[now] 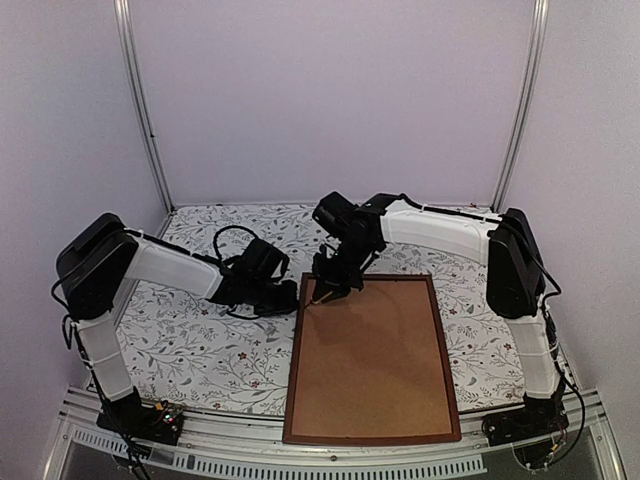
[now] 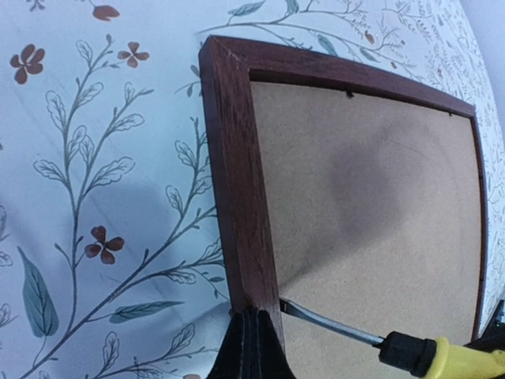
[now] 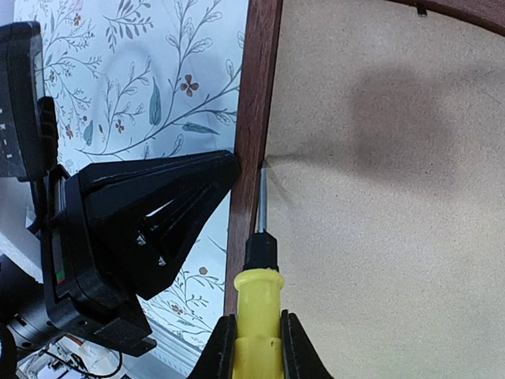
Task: Take the photo out of the frame
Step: Release the fastener from the backboard.
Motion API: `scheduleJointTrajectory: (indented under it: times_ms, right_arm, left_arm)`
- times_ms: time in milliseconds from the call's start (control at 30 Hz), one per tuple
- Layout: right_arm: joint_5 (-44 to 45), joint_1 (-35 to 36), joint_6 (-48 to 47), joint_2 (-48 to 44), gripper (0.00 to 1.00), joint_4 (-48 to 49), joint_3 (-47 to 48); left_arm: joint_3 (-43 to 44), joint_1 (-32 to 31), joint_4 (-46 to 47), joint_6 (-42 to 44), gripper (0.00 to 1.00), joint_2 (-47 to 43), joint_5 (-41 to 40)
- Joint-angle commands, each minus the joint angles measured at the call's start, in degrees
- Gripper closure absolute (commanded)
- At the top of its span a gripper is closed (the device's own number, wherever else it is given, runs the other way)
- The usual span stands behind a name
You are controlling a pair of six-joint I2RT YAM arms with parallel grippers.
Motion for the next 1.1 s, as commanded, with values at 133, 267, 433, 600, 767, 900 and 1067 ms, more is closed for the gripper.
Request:
scheduleJointTrajectory:
  times_ms: [133,267,433,600,767,900,1067]
  right_arm:
    - [-1.2,5.8,3.9,8.9,1.0,10.9,12.7]
    - [-0.8,6.5,5.7,11.0,1.0,10.6,16.0]
    - [-1.2,6.9,7.6,12.4,1.0,11.2,18.4]
    - [-2.1,7.1,9.8,13.6,1.0,13.2,20.4]
    - [-3.8,7.4,12.2,14.5,1.0,16.4,21.2]
    - [-5.0,7.5,13.9,15.2,1.0,18.9,21.4]
    - [-6.3,7.6,15.5,16.3,1.0,21.3,22.2]
  left_arm:
    - [-7.0,-3.3,5.0,-0.9,1.0,2.3,13.8]
    - [-9.1,-2.9,7.5,-1.1,1.0,1.6,14.9]
    - [-10.6,-2.6,9.6,-0.8,1.0,1.6,15.9]
    - [-11.6,-2.5,11.1,-0.5,1.0,1.6,16.6]
    - [-12.6,-2.3,12.5,-0.5,1.0,1.9,17.4]
    - [-13.4,-1.7,13.4,-0.4,1.0,1.7,18.0]
    - [-13.9,-1.1,13.9,0.1,1.0,1.7,18.6]
